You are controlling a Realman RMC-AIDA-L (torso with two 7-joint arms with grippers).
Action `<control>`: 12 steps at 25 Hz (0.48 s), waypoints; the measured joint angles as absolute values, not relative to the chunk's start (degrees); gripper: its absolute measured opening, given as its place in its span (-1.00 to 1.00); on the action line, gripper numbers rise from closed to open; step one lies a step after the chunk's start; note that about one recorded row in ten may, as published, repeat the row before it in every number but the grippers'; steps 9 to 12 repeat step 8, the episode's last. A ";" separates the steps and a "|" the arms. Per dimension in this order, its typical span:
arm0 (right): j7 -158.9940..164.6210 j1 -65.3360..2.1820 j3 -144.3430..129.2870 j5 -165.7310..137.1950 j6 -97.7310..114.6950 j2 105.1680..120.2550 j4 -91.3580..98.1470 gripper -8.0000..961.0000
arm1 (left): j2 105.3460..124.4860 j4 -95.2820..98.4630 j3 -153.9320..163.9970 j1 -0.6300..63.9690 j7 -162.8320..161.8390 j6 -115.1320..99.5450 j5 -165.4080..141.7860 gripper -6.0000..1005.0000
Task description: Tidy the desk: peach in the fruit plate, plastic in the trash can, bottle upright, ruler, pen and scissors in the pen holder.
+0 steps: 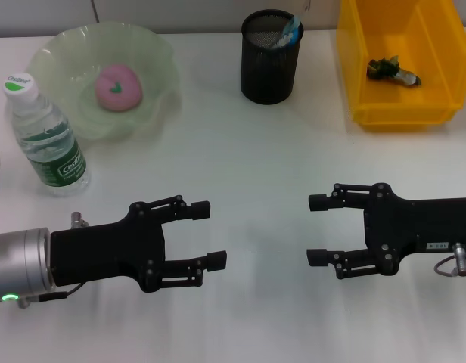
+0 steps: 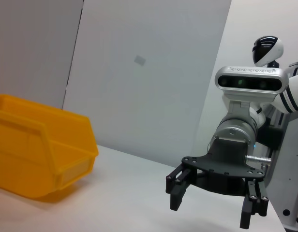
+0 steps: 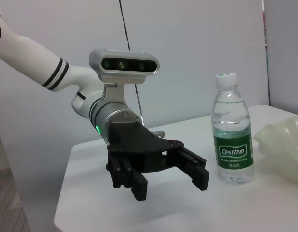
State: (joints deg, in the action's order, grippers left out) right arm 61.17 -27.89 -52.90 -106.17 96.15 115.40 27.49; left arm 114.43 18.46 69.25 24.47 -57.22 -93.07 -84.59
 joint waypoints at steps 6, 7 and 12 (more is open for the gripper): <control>61.23 -28.19 -52.91 -106.17 96.15 115.48 27.51 0.69 | 114.43 18.56 69.25 24.56 -57.21 -93.07 -84.63 0.62; 61.24 -28.26 -52.91 -106.17 96.14 115.49 27.50 0.69 | 114.43 18.56 69.25 24.59 -57.21 -93.07 -84.64 0.62; 61.25 -28.38 -52.91 -106.17 96.12 115.49 27.51 0.69 | 114.43 18.56 69.25 24.63 -57.21 -93.07 -84.64 0.62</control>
